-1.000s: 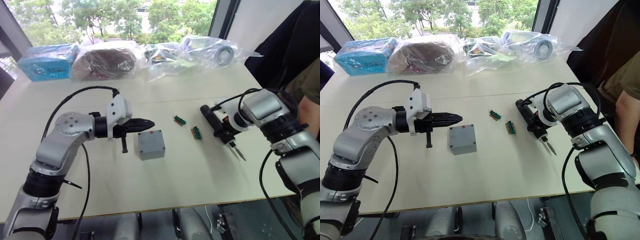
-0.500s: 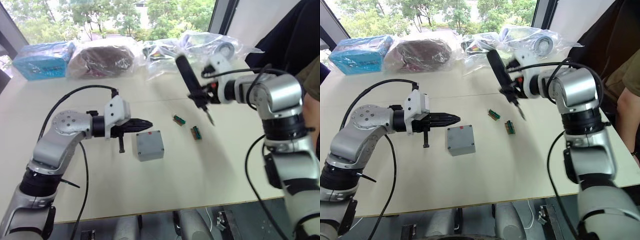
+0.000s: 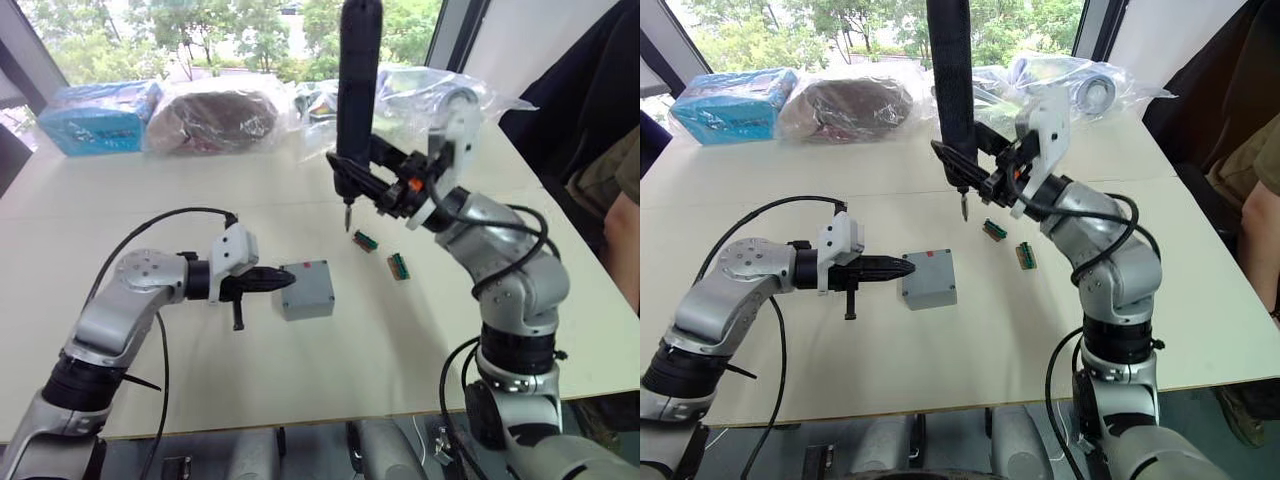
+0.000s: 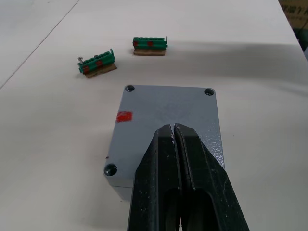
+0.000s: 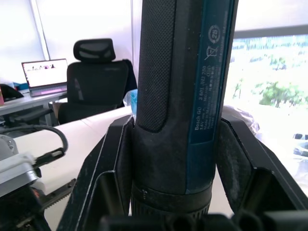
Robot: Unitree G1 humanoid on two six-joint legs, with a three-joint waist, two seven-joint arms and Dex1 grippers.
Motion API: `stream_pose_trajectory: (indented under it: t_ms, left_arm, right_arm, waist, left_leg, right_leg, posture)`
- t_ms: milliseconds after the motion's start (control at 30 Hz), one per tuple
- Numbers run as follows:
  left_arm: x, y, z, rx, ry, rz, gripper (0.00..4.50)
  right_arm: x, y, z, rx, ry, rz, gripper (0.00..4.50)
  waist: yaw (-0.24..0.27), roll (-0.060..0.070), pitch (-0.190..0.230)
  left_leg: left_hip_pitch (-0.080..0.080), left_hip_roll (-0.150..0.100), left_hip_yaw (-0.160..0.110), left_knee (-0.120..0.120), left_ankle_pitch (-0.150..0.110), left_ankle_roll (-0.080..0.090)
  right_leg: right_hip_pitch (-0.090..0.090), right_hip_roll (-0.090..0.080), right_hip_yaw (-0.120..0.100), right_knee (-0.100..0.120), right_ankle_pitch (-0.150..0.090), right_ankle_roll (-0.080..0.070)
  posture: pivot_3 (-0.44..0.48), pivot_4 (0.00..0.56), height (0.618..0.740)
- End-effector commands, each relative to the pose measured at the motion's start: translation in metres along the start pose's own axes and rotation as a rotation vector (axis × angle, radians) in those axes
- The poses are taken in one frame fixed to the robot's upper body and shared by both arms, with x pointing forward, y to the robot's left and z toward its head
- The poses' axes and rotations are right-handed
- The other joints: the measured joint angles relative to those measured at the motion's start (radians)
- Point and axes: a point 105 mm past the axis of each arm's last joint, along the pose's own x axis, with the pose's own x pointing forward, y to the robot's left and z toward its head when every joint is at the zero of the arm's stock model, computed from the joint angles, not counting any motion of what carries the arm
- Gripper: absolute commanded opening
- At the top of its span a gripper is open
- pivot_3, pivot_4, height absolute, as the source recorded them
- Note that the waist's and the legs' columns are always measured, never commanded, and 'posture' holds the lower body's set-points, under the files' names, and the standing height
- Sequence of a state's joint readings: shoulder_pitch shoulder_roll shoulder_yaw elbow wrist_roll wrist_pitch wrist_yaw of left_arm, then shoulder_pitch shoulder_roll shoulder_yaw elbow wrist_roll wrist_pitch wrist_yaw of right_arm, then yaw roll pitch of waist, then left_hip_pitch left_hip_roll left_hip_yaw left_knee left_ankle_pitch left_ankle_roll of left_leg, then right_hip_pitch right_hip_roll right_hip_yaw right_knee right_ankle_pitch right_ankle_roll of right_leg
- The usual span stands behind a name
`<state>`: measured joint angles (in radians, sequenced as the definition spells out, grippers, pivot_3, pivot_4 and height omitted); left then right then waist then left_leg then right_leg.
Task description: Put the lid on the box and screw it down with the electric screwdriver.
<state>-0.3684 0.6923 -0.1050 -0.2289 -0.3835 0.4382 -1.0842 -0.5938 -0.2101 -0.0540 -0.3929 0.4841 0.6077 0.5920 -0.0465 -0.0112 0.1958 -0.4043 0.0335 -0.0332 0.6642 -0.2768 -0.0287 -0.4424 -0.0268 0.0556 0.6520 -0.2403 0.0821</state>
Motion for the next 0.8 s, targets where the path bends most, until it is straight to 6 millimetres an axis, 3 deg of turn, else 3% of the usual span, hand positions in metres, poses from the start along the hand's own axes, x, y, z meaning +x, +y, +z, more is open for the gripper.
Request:
stream_pose_trajectory:
  t_ms: [33, 233, 500, 800]
  left_arm:
    - [0.001, 0.001, -0.008, -0.005, -0.008, 0.012, 0.00]
    - [0.006, 0.007, -0.022, -0.027, 0.003, 0.047, 0.00]
    - [0.011, 0.011, -0.025, -0.030, 0.011, 0.053, 0.00]
    - [0.011, 0.011, -0.025, -0.027, 0.017, 0.041, 0.00]
  right_arm:
    - [0.005, 0.017, 0.013, -0.065, -0.118, 0.015, 1.90]
    - [0.010, 0.024, -0.006, -0.040, -0.131, -0.018, 1.90]
    - [0.011, 0.024, -0.030, -0.045, -0.114, -0.050, 1.90]
    - [0.007, 0.016, -0.043, -0.062, -0.099, -0.086, 1.90]
  waist:
    - [0.000, 0.000, 0.000]
    - [0.002, 0.000, 0.000]
    - [0.002, 0.000, 0.000]
    - [0.002, 0.000, 0.000]
  left_leg:
    - [0.001, 0.000, 0.000, 0.000, 0.000, 0.000]
    - [0.003, 0.000, 0.000, 0.000, 0.002, -0.004]
    - [0.013, 0.000, 0.000, 0.000, 0.002, -0.004]
    - [0.013, 0.000, 0.000, 0.000, 0.002, -0.004]
  right_leg:
    - [0.000, 0.000, 0.000, 0.001, 0.000, 0.000]
    - [0.002, 0.000, 0.000, 0.003, 0.001, -0.001]
    - [0.013, 0.000, 0.000, 0.001, 0.000, -0.002]
    - [0.013, 0.000, 0.000, 0.001, 0.000, -0.001]
  posture:
    - [0.000, 0.150, 0.740]
    - [0.000, 0.150, 0.740]
    - [0.000, 0.150, 0.740]
    - [0.000, 0.150, 0.740]
